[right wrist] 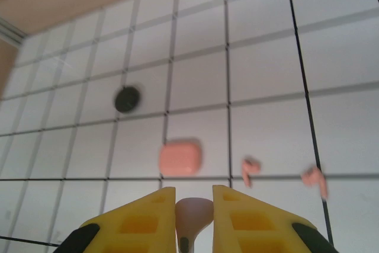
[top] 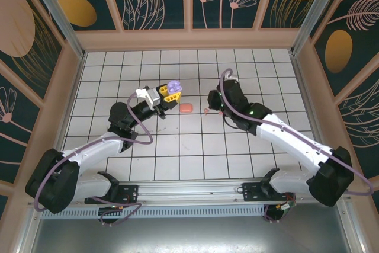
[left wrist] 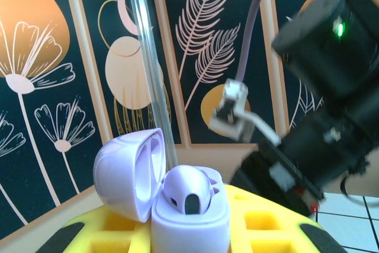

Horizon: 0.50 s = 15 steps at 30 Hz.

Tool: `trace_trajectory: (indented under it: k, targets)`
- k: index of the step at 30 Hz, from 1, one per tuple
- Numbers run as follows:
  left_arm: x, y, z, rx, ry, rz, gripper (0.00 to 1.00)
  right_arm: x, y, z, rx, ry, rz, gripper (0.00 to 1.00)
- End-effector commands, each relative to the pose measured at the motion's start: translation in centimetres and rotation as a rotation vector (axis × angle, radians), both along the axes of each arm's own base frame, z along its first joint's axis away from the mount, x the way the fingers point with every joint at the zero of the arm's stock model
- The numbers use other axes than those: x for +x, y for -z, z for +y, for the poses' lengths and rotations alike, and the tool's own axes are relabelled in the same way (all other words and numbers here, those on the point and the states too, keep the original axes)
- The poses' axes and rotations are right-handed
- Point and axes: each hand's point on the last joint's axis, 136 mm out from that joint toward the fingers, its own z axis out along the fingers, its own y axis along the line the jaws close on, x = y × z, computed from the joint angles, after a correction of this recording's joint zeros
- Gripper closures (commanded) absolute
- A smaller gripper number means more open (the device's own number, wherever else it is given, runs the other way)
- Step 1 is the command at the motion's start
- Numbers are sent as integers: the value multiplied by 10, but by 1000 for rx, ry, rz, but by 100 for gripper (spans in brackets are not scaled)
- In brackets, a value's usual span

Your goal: Insert wireless bluetooth earbuds into charging case

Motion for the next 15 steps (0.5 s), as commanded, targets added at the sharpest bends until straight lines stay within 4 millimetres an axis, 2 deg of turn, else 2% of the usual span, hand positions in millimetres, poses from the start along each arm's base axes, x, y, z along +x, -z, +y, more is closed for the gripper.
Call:
trace_trajectory:
  k: [1, 5, 8, 11, 15]
  targets:
    - [-9, -19, -2, -5, 30, -68, 100, 2, -67, 1, 26, -30, -155, 81]
    - [-8, -18, -5, 2, 40, -68, 100, -3, -120, 12, 63, -80, -274, 81]
    - [-6, -17, -6, 3, 45, -58, 100, -11, -150, 23, 89, -119, -347, 81]
    - [-4, -18, -7, -2, 46, -52, 100, -20, -169, 36, 106, -150, -398, 81]
    - [-2, -19, -9, -6, 47, -44, 100, -31, -181, 53, 128, -195, -439, 81]
